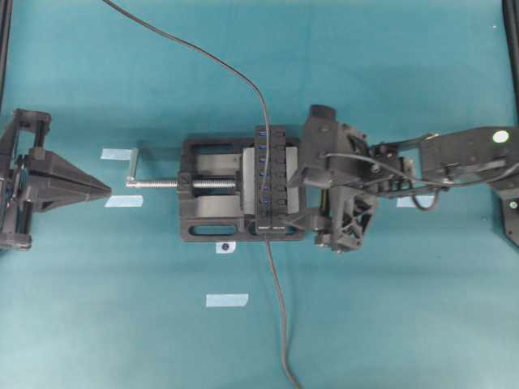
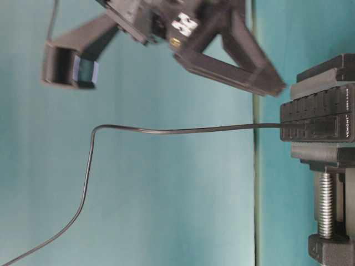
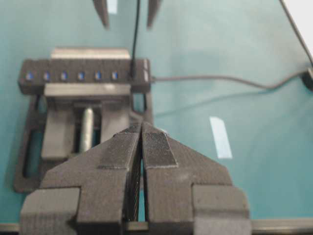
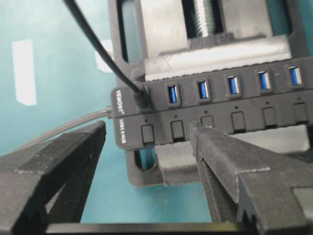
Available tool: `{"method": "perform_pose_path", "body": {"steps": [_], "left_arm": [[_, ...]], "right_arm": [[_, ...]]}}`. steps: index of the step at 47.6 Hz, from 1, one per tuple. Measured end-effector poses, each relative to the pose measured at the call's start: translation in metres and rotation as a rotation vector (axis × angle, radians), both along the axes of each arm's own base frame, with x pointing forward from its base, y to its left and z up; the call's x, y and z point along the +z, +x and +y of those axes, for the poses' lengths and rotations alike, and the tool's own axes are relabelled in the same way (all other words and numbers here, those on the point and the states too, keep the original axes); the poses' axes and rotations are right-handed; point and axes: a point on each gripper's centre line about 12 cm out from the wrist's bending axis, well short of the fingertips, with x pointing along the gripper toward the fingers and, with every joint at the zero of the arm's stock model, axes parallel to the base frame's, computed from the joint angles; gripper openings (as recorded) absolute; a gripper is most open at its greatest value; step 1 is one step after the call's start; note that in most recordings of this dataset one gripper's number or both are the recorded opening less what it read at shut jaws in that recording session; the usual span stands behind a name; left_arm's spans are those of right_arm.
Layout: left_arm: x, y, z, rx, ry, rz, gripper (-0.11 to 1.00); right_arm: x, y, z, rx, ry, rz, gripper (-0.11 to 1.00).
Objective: Insert the USB into the front port of the fixed hub.
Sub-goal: 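Open the right gripper and retract it away from the hub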
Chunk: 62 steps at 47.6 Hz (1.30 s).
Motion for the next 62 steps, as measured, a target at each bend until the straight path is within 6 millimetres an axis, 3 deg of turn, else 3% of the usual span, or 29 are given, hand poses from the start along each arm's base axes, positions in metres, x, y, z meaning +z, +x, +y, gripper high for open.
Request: {"method": "perform_pose_path", "body": {"steps": [28,62], "left_arm": [[-0.001,-0.001,0.000,0.000,0.000,0.006,0.00],[-0.003,-0.001,0.000,0.019,-0.054,0.016,0.00]], "right_arm": [[0.016,-0.028,-0.004,-0.013,0.003,-0.132,0.77],[0.012,-0.042,-0.002,-0.008,0.007,-0.193,0.77]]}}
